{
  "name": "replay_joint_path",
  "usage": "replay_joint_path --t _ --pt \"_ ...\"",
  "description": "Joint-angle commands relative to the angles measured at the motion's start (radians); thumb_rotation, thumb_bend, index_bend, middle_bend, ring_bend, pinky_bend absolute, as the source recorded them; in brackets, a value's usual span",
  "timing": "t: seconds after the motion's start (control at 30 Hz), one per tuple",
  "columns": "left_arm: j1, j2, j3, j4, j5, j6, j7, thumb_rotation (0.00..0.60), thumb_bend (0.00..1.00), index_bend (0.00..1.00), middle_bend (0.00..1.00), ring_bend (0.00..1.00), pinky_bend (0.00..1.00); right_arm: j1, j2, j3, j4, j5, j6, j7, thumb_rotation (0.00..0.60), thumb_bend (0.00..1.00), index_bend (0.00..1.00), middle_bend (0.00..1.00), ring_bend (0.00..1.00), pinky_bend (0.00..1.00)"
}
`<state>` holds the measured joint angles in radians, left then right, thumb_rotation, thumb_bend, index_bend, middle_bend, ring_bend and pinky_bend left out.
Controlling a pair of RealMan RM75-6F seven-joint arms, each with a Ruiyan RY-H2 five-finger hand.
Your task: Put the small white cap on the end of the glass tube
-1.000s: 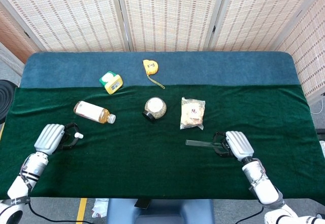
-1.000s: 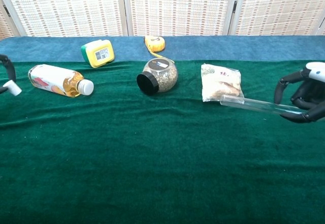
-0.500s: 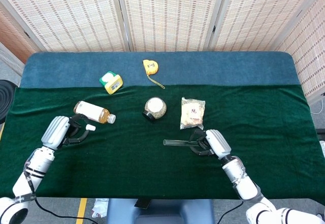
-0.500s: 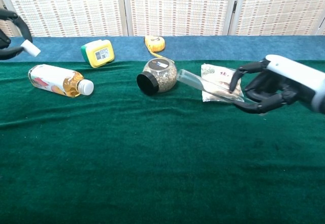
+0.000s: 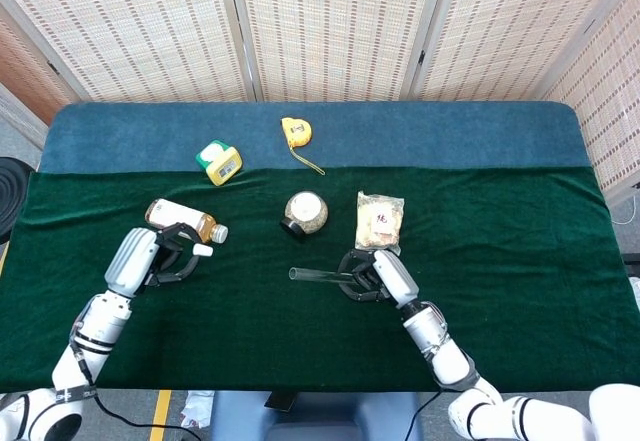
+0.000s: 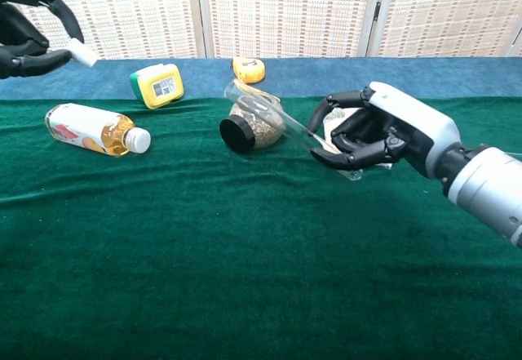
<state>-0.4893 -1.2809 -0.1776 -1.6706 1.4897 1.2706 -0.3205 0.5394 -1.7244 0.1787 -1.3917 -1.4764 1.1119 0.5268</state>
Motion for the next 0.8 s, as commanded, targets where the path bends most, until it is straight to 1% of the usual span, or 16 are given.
replay_joint_path --t 0.03,0.37,0.6,0.8 --pt "-0.007 -0.035 -0.009 -0.009 -0.002 0.016 0.020 0.600 0.50 0.62 1.00 0.92 0.81 0.010 -0.013 0.008 0.007 0.011 -0.006 0.006 0.600 0.58 0.71 0.93 1.00 1.00" --pt "-0.033 -0.108 -0.013 -0.010 0.022 0.028 0.070 0.600 0.50 0.62 1.00 0.92 0.81 0.041 -0.066 0.038 0.029 0.060 -0.032 0.009 0.600 0.58 0.71 0.93 1.00 1.00" --pt "-0.049 -0.164 -0.009 0.016 0.051 0.049 0.153 0.600 0.50 0.62 1.00 0.92 0.81 0.066 -0.101 0.058 0.044 0.094 -0.056 -0.009 0.600 0.58 0.71 0.93 1.00 1.00" --pt "-0.052 -0.191 -0.005 0.030 0.069 0.069 0.193 0.600 0.50 0.62 1.00 0.92 0.81 0.076 -0.116 0.064 0.049 0.106 -0.064 -0.016 0.600 0.58 0.71 0.93 1.00 1.00"
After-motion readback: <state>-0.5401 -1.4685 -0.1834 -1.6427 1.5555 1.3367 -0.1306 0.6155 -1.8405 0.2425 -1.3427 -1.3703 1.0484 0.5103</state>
